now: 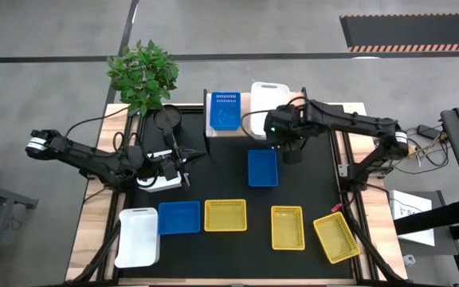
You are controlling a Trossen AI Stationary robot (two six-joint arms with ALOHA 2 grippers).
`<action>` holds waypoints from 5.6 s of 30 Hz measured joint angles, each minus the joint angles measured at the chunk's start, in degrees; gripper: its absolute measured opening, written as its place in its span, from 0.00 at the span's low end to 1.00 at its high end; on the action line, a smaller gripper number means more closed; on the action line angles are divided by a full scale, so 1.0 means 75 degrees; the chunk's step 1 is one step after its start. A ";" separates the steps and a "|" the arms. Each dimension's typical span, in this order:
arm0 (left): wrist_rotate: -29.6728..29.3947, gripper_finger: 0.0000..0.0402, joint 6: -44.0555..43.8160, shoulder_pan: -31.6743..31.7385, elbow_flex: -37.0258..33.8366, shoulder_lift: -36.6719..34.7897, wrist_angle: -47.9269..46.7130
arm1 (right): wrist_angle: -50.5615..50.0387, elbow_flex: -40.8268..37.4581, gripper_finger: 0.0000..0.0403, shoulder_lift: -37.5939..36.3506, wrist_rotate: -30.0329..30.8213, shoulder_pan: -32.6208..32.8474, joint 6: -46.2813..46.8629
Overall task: Stack baskets on shelf by color
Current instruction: Put the right white bin on the shelf, then stack the top blue bin on the other blue bin on the shelf
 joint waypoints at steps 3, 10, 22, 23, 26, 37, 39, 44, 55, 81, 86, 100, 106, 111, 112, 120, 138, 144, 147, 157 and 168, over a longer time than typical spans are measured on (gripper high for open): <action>0.0000 0.00 0.0000 0.0000 0.0000 0.0000 0.0000 | 0.0019 -0.0001 0.02 0.0171 -0.0026 -0.0243 -0.0257; 0.0000 0.00 0.0000 0.0000 0.0000 0.0000 0.0000 | 0.0163 0.0005 0.02 0.0483 -0.0131 -0.0588 -0.0834; 0.0000 0.00 0.0000 0.0000 0.0000 0.0000 0.0000 | 0.0662 -0.0001 0.02 0.0529 -0.0102 -0.0689 -0.1175; 0.0000 0.00 0.0000 0.0000 0.0000 0.0000 0.0000 | 0.0692 -0.0001 0.02 0.0529 -0.0102 -0.0694 -0.1215; 0.0000 0.00 0.0000 0.0000 0.0000 0.0000 0.0000 | 0.0756 -0.0004 0.02 0.0529 -0.0108 -0.0705 -0.1248; 0.0000 0.00 0.0000 0.0000 0.0000 0.0000 0.0003 | 0.0919 -0.0004 0.09 0.0579 -0.0136 -0.0781 -0.0958; 0.0000 0.00 0.0000 0.0001 0.0000 0.0000 0.0001 | 0.0921 -0.0004 0.12 0.0579 -0.0132 -0.0786 -0.0908; 0.0000 0.00 0.0000 0.0000 0.0000 0.0000 0.0000 | 0.0919 -0.0006 0.19 0.0579 -0.0140 -0.0785 -0.0901; 0.0000 0.00 0.0000 0.0000 0.0000 0.0000 0.0002 | 0.0860 -0.0006 0.24 0.0320 -0.0137 -0.0785 -0.0875; 0.0000 0.00 0.0002 0.0000 0.0000 0.0000 0.0003 | 0.0501 -0.0147 0.03 -0.0764 -0.0050 -0.2223 -0.0023; 0.0000 0.00 0.0003 0.0003 0.0000 0.0000 0.0003 | 0.0644 -0.0172 0.02 -0.0125 -0.0048 -0.2934 -0.0433; 0.0001 0.00 0.0003 0.0001 0.0000 0.0003 0.0003 | 0.1584 -0.0173 0.02 0.0672 -0.0131 -0.3085 -0.1431; 0.0000 0.00 0.0003 0.0003 -0.0002 0.0003 0.0003 | 0.1818 -0.0147 0.02 0.0638 -0.0131 -0.3085 -0.1521; 0.0000 0.00 0.0003 0.0000 0.0000 0.0003 0.0003 | 0.1989 -0.0146 0.02 0.0637 -0.0129 -0.3085 -0.1644; 0.0000 0.00 0.0003 0.0000 0.0000 0.0003 0.0003 | 0.2021 -0.0143 0.02 0.0637 -0.0131 -0.3085 -0.1684; 0.0000 0.00 0.0003 0.0000 -0.0001 0.0002 0.0002 | 0.1598 -0.0143 0.02 0.0282 0.0342 -0.3008 -0.1210; 0.0003 0.00 -0.0662 0.0002 -0.0009 0.0009 -0.0185 | 0.2410 -0.2122 0.02 -0.2510 -0.1150 0.0606 0.1518; 0.0003 0.00 -0.1052 0.0001 -0.0009 0.0051 -0.0197 | 0.3559 -0.3185 0.02 -0.2708 -0.1113 0.1868 0.1803; 0.0022 0.00 -0.1217 0.0000 -0.0012 0.0085 -0.0242 | 0.4209 -0.3620 0.02 -0.2631 -0.1113 0.2300 0.1798; 0.0029 0.00 -0.1237 -0.0006 -0.0012 0.0436 -0.0132 | 0.5194 -0.4592 0.12 -0.2166 -0.1130 0.2535 0.2923; 0.0020 0.00 -0.1231 -0.0003 0.0006 0.0458 -0.0130 | 0.6291 -0.5127 0.42 -0.0554 -0.1117 0.2531 0.3308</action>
